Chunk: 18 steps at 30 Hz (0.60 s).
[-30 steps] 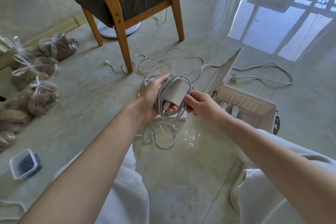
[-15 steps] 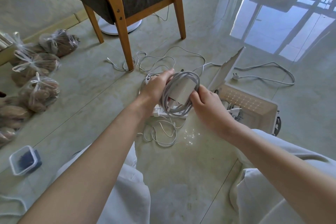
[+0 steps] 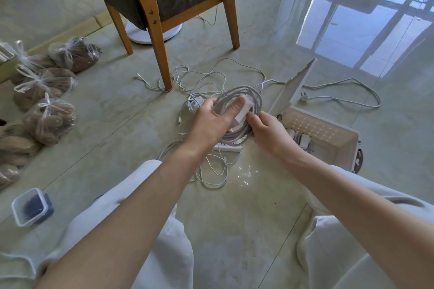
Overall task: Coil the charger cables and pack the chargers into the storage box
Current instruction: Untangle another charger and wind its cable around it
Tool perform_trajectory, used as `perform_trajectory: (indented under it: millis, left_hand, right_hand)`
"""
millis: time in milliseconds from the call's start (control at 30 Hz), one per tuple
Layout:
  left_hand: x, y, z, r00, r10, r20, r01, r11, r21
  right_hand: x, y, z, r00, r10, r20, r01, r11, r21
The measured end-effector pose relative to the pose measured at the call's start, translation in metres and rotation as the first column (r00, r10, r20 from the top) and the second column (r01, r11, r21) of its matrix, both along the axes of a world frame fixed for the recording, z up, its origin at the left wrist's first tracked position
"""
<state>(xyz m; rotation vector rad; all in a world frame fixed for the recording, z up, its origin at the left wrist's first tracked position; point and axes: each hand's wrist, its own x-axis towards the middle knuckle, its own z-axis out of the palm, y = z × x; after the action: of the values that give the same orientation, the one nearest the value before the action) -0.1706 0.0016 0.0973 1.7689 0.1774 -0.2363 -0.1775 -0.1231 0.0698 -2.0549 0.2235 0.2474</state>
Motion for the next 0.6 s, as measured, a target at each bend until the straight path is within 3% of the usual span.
perform_trajectory:
  millis: [167,300,433,600]
  left_hand:
    - [0.004,0.007,0.004,0.990,-0.039,-0.136,0.021,0.990,-0.136]
    - [0.005,0.011,0.009,0.969,-0.095,-0.226,0.058,0.985,-0.164]
    - [0.006,0.011,0.008,0.987,-0.106,-0.119,0.104,0.994,-0.020]
    - [0.004,0.007,0.005,0.997,-0.079,0.003,0.079,0.997,-0.006]
  right_hand:
    - [0.000,-0.001,0.004,0.999,0.049,0.005,-0.049,0.998,0.048]
    - [-0.009,-0.003,0.008,0.987,0.158,0.041,-0.150,0.976,-0.159]
    - [-0.019,-0.002,0.012,0.962,0.260,0.085,-0.229,0.935,-0.272]
    - [-0.021,-0.004,0.012,0.944,0.293,0.152,-0.228,0.911,-0.343]
